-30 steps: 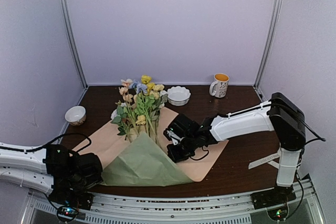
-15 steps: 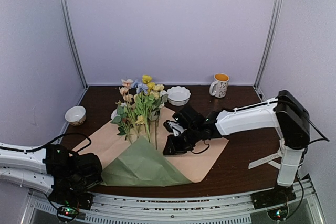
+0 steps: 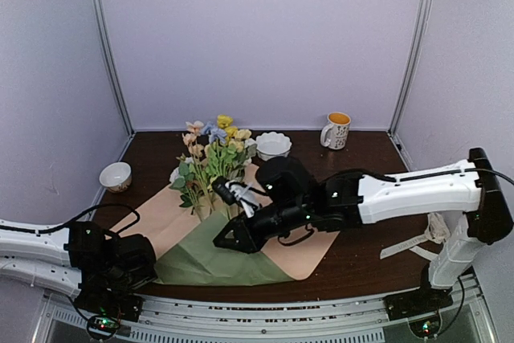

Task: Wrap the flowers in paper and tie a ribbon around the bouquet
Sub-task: Unfold the fold line on the 1/4-folded wrapping paper.

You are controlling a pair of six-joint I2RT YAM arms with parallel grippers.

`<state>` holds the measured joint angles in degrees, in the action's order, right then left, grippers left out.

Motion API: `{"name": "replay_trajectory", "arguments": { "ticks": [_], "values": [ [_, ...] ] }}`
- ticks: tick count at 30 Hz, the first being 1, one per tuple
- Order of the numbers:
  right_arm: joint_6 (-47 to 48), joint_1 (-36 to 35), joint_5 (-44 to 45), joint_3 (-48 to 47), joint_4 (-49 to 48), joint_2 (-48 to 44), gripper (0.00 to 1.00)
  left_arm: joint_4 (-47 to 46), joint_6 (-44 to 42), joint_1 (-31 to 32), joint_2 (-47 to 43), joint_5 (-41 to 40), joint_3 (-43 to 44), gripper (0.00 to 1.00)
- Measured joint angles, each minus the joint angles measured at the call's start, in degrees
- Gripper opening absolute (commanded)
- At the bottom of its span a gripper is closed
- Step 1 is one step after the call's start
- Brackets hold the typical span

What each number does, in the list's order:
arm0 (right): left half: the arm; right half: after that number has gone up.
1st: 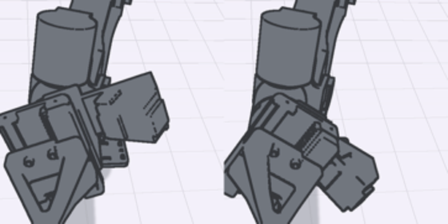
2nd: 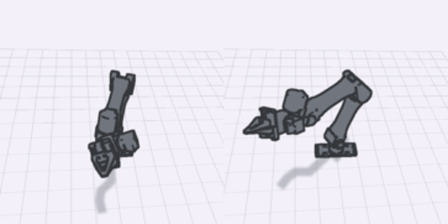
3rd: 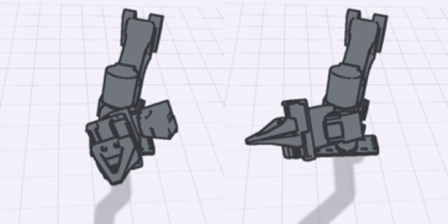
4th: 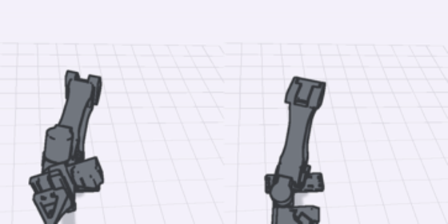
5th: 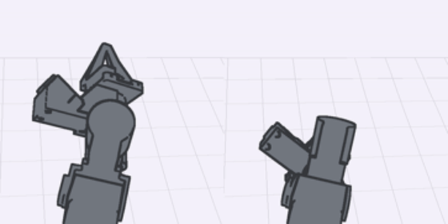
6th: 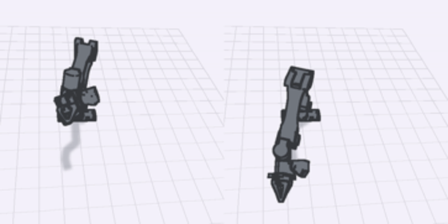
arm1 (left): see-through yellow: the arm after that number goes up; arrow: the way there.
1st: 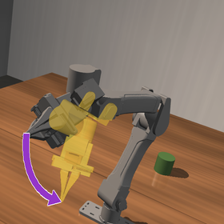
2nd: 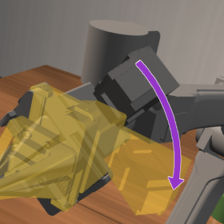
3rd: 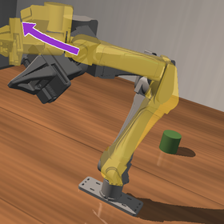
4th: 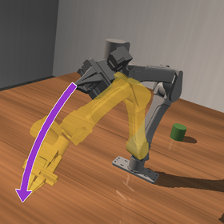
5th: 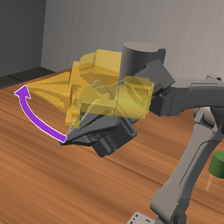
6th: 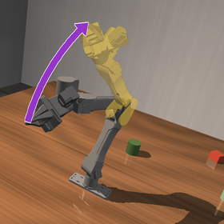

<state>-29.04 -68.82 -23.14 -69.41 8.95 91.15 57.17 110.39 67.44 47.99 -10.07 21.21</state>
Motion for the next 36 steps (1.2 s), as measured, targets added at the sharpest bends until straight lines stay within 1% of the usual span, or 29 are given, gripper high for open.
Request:
{"name": "replay_trajectory", "arguments": {
  "ticks": [3,6,9,12,15,20,24,28,33,36],
  "values": [
    [-1.86,-2.84,-1.79,-4.83,-2.51,9.92,0.13,-0.04,-0.39,0.0,-0.5,0.07,-0.13,0.8],
    [-5.31,-3.67,-2.19,-9.62,-2.93,20.0,0.12,-0.04,-0.55,0.0,-0.81,0.07,-0.17,0.8],
    [-7.61,-3.37,-0.87,-14.6,-0.63,27.52,0.12,-0.02,-0.55,0.0,-0.96,0.04,-0.2,0.79],
    [-10.21,-2.71,0.26,-18.73,1.27,32.74,0.12,0.11,-0.52,0.0,-1.77,-0.15,-0.22,0.78],
    [-13.22,-1.92,0.66,-19.61,1.36,34.95,0.12,0.17,-0.17,0.0,-3.48,-0.94,0.0,0.78],
    [-17.09,-0.9,0.66,-19.61,1.03,36.83,0.12,0.52,1.84,0.0,-9.16,-3.28,-1.07,0.7],
    [-18.97,-0.63,0.2,-19.71,-0.26,37.66,0.12,0.44,3.54,0.0,-14.84,-4.66,-1.36,0.68],
    [-19.87,-0.61,-0.11,-19.71,-1.18,37.88,0.12,0.28,4.7,0.0,-17.81,-5.44,-1.42,0.65],
    [-20.48,-0.57,-0.09,-19.71,-1.53,37.92,0.12,0.83,4.83,0.0,-18.08,-5.33,-3.63,0.64],
    [-20.5,-0.57,-0.09,-19.69,-1.73,37.92,0.12,0.72,3.82,-0.79,-14.8,-5.25,-3.1,0.67]
  ]
}}
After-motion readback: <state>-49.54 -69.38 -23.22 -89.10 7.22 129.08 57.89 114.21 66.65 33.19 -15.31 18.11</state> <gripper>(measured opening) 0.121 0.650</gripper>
